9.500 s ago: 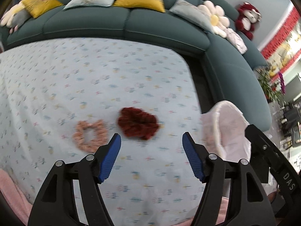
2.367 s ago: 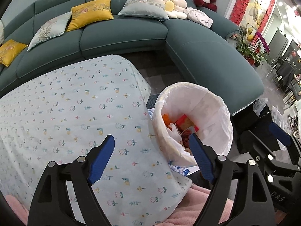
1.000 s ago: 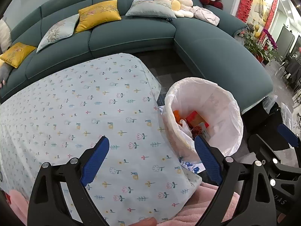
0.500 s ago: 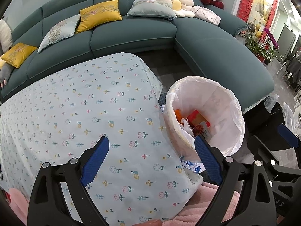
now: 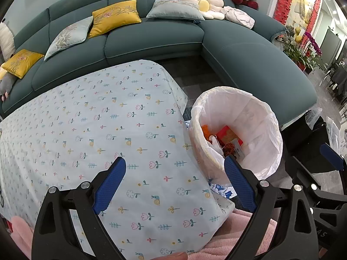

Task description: Collect trash

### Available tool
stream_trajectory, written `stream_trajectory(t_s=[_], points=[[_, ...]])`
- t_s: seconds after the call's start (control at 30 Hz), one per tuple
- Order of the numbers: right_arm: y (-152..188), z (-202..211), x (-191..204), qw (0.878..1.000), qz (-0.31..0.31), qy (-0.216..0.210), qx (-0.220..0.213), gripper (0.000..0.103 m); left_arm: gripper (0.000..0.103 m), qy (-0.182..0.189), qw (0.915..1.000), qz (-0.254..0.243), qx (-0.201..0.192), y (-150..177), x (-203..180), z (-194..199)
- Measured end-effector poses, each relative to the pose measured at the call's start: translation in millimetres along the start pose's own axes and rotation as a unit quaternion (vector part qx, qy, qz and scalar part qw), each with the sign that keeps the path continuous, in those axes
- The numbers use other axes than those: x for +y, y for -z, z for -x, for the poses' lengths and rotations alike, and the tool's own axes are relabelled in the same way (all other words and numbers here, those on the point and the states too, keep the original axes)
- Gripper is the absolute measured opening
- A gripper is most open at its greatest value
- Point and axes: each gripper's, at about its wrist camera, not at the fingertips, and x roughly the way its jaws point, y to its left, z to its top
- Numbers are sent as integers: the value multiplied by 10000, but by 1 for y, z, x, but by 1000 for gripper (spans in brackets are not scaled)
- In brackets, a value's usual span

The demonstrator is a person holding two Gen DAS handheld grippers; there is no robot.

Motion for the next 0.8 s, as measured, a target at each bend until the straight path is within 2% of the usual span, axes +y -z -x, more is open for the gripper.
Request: stream_trajectory(t_s=[0.8], points=[[3,-4,1,9999,63,-42,70,96,87,-260,9996,-90,-46,6,-1,-1]])
